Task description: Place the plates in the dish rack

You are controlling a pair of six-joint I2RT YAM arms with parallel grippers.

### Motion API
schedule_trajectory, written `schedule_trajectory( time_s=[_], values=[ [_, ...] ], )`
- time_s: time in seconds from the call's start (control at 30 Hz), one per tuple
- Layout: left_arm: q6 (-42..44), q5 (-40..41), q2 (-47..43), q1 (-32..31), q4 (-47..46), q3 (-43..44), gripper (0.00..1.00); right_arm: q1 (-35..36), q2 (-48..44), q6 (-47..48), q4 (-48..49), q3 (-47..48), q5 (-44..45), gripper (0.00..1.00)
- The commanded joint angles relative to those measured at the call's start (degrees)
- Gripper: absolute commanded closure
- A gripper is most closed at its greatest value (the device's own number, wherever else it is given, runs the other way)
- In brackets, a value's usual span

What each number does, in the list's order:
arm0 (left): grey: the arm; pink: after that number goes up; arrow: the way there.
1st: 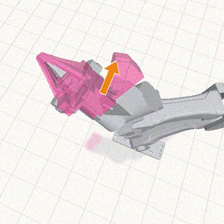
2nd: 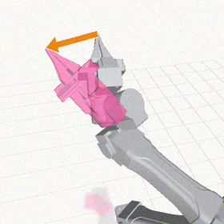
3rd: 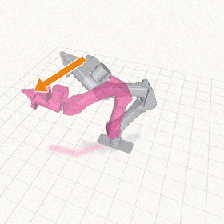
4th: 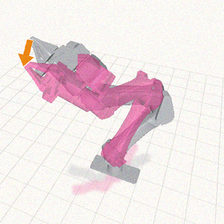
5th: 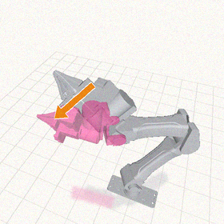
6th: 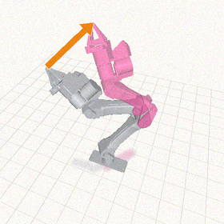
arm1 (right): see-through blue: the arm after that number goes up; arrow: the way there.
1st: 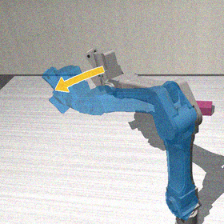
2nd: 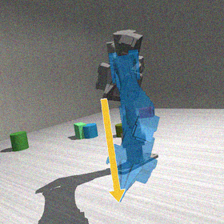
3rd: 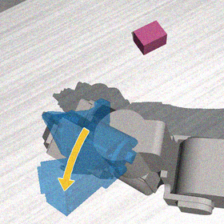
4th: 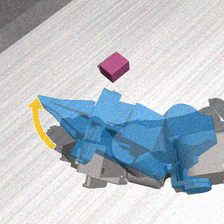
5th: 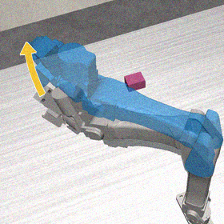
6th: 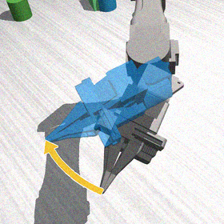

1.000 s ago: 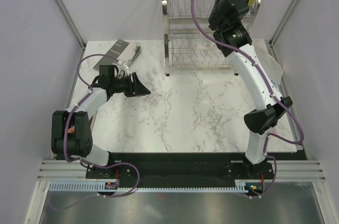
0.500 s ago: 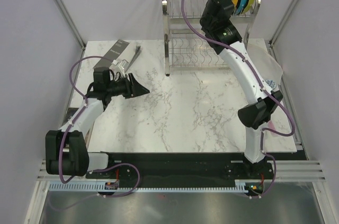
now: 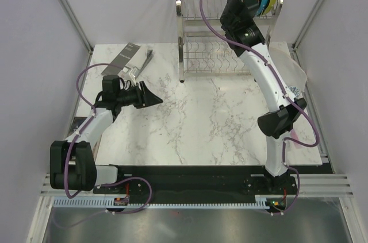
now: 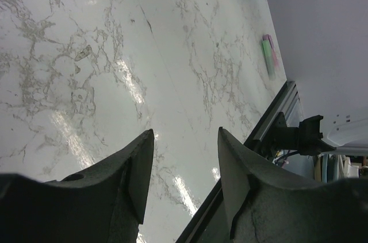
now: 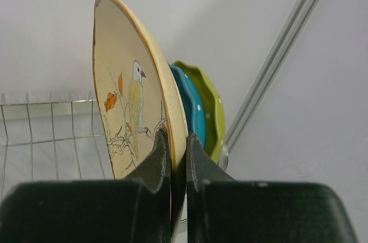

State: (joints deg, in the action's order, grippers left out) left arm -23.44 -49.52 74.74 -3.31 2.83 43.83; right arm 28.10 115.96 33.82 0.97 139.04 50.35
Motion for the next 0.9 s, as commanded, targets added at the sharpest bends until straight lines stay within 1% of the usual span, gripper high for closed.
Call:
schedule_trajectory(
  time_s=[0.0, 0.33, 0.63, 0.67, 0.87],
  values=[
    [-1.4, -0.2, -0.3, -0.1, -2.5, -0.5, 0.44, -0.7, -3.2, 2.6, 10.2, 4.0, -2.2, 1.00],
    [-1.4, 0.2, -1.2, -0.1, -2.5, -1.2, 0.44, -1.2, -2.6, 2.1, 9.7, 1.5, -2.0, 1.00],
    [-1.2, 0.9, -1.5, -0.1, -2.6, -2.4, 0.44, -4.4, -1.0, -3.8, 6.1, -0.6, -0.8, 1.00],
    [-1.3, 1.0, -1.4, -0.1, -4.1, -2.5, 0.44, -4.8, -0.6, -4.2, 5.2, -0.5, -0.9, 1.00],
    [-0.9, 0.9, -0.4, 0.0, -4.8, -2.9, 0.44, -6.2, 1.8, -4.7, 4.5, -0.2, -2.9, 1.00]
  ],
)
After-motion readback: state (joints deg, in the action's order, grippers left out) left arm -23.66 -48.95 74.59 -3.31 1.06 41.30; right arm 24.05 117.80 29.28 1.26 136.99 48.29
